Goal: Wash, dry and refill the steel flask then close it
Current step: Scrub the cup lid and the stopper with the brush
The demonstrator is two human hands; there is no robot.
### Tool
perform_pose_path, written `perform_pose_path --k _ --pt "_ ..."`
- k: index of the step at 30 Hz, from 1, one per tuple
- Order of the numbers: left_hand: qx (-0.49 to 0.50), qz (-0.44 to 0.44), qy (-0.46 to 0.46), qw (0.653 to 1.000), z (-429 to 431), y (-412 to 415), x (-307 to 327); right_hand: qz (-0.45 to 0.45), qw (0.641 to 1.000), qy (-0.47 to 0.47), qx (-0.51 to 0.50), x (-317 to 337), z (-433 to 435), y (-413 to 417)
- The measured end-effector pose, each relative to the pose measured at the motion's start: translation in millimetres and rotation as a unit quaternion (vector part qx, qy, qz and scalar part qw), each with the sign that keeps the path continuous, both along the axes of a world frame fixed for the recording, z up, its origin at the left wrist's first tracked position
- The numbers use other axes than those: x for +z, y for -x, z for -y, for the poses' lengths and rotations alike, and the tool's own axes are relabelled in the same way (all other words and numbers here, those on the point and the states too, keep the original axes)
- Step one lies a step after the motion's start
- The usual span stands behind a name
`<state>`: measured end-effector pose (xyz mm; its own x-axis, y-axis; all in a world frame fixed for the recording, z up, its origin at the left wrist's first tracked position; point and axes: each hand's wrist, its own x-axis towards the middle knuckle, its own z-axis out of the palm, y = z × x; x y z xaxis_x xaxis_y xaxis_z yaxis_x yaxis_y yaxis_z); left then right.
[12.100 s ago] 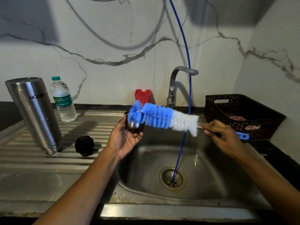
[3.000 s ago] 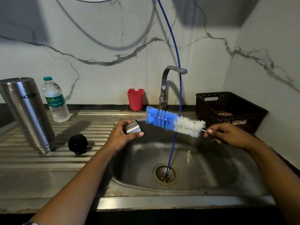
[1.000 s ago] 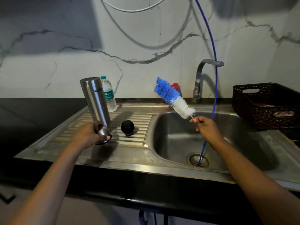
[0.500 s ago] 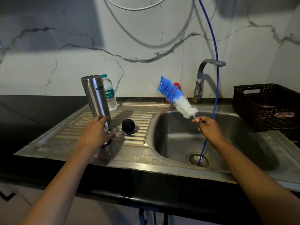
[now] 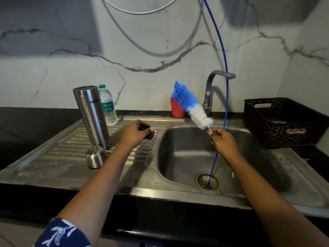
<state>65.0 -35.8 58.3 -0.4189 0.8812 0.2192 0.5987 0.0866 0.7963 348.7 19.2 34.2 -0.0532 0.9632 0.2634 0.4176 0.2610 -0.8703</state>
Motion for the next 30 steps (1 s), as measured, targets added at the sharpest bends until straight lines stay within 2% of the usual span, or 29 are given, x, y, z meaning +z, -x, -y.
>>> perform_pose_path --k 1,3,5,8,11,14,17,20,24,30 --pt "-0.018 0.143 -0.029 0.989 -6 -13 1 0.013 1.000 -0.010 -0.015 2 -1 -2" --pt "-0.043 0.373 -0.047 0.926 -17 -36 3 0.047 0.997 -0.038 -0.045 8 1 -7" --pt "-0.045 0.501 -0.043 0.863 -28 -51 -3 0.105 0.989 -0.074 -0.078 20 4 -14" --pt "-0.055 0.617 -0.042 0.784 -36 -51 -23 0.218 0.958 -0.138 -0.121 50 3 -21" --pt "-0.091 0.672 -0.044 0.734 -46 -44 -33 0.339 0.910 -0.197 -0.137 98 -19 -13" --pt "-0.115 0.713 -0.068 0.688 -53 -40 -33 0.468 0.851 -0.194 -0.135 152 -50 12" --pt "-0.118 0.737 -0.077 0.661 -56 -39 -36 0.607 0.762 -0.157 -0.161 194 -72 43" --pt "-0.119 0.752 -0.084 0.643 -60 -38 -39 0.697 0.678 -0.181 -0.148 215 -91 69" --pt "-0.117 0.744 -0.085 0.652 -66 -34 -45 0.757 0.604 -0.204 -0.141 223 -115 97" --pt "-0.109 0.705 -0.081 0.696 -73 -32 -52 0.790 0.552 -0.228 -0.139 211 -143 140"
